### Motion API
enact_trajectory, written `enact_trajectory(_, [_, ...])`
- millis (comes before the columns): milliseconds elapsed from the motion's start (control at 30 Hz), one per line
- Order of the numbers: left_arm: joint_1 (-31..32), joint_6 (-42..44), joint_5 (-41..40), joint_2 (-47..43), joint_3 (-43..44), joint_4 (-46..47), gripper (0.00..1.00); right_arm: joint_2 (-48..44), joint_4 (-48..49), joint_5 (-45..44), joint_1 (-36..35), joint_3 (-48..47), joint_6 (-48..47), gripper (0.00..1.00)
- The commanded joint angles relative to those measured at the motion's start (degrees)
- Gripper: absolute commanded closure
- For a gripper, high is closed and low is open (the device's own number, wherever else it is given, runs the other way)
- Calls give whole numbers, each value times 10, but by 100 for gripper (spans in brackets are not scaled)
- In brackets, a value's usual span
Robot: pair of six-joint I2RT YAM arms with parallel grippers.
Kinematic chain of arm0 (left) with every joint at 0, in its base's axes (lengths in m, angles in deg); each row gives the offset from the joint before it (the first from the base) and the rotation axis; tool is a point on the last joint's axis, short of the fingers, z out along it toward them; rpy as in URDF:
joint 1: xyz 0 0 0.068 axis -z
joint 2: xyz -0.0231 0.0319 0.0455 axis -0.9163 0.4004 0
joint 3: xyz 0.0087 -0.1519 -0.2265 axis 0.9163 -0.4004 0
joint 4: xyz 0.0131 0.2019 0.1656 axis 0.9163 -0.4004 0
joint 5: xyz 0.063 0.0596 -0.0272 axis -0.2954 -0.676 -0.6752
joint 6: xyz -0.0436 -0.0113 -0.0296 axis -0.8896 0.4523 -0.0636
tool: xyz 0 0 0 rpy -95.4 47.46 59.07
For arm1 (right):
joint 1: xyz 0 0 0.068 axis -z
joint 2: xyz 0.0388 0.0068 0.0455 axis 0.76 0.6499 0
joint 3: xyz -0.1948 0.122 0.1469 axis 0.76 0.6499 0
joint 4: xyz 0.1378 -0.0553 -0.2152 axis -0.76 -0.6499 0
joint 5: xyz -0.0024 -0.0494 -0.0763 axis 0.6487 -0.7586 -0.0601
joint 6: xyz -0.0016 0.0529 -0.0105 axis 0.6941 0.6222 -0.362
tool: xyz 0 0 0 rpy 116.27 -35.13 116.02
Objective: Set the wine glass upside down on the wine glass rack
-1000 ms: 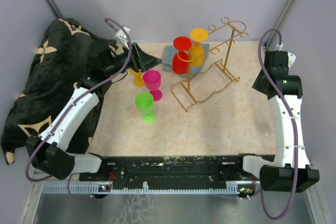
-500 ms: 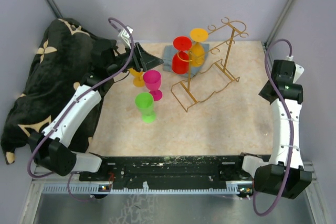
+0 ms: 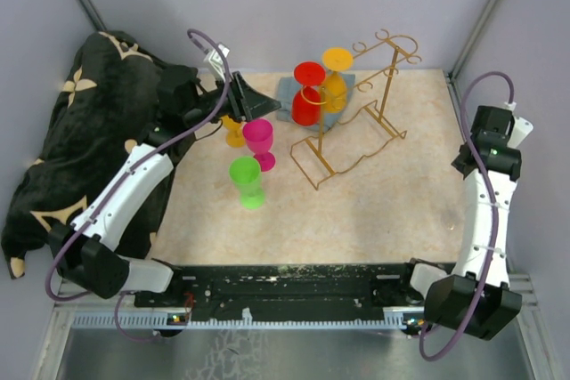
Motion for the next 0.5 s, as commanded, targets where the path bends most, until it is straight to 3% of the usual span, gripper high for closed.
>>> enact_trajectory(0, [12, -4, -1, 2, 15, 1, 41, 9, 17, -27, 22, -5, 11, 62])
enact_trajectory(467, [25, 4, -9, -7, 14, -9, 41, -1, 24, -45, 27, 44, 13, 62])
